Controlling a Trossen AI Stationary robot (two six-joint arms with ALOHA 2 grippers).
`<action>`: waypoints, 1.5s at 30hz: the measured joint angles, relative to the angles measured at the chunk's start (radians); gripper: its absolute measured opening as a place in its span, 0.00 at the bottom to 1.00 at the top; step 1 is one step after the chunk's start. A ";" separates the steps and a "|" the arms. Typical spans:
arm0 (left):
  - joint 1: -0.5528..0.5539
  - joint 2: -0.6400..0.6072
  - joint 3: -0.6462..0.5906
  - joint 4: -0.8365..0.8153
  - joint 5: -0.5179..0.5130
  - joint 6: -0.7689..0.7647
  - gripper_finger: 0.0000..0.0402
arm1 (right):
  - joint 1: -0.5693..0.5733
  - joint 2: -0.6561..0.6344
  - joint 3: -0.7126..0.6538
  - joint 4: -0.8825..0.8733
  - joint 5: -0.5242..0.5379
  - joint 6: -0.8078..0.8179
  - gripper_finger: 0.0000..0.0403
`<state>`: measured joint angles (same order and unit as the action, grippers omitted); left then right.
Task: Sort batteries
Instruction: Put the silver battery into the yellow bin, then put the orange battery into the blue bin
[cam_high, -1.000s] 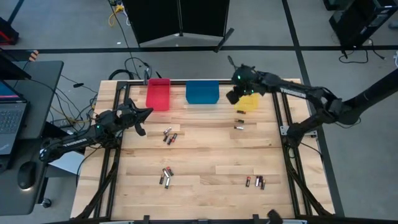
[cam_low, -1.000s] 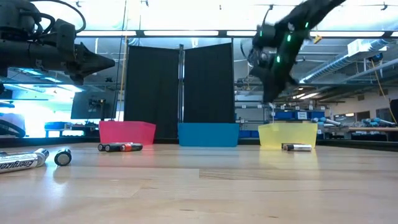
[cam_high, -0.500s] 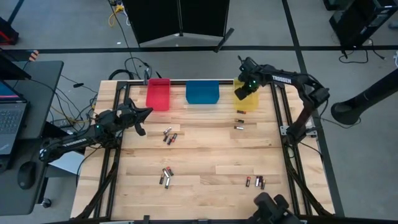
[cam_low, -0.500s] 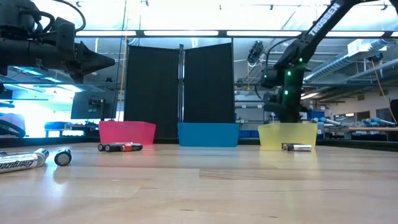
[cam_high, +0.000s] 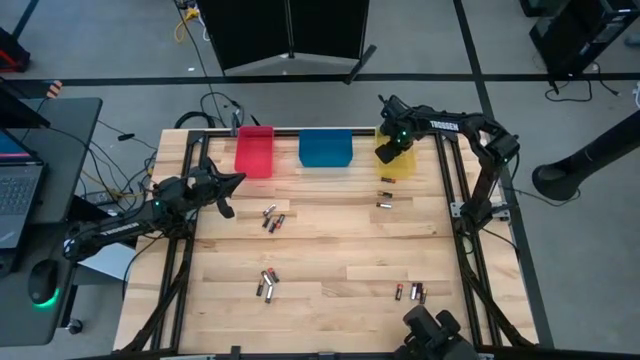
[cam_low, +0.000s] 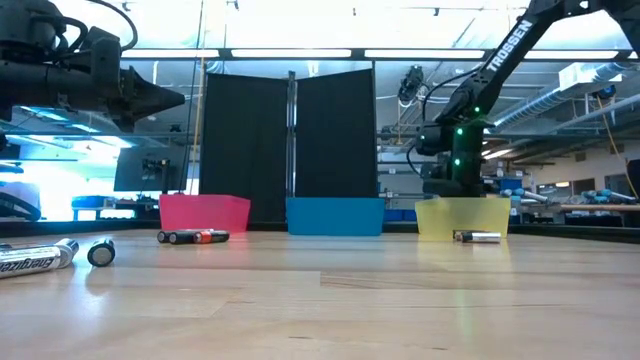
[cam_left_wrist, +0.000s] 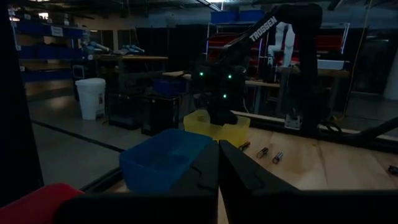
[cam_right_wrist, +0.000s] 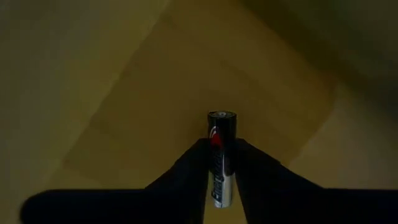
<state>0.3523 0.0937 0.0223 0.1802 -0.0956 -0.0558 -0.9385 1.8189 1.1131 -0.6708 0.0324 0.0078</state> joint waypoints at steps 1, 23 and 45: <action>0.000 0.000 0.000 0.000 0.000 0.002 0.03 | 0.000 -0.012 0.000 -0.003 0.003 -0.006 0.27; 0.000 0.004 0.002 0.001 0.000 -0.027 0.03 | 0.718 -0.392 0.137 -0.423 0.027 0.229 0.04; -0.001 0.012 0.002 -0.148 0.015 -0.026 0.03 | 1.562 -0.143 0.125 -0.335 -0.007 0.993 0.10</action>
<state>0.3515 0.1055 0.0242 0.0322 -0.0803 -0.0818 0.6232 1.6763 1.2385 -1.0060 0.0253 1.0011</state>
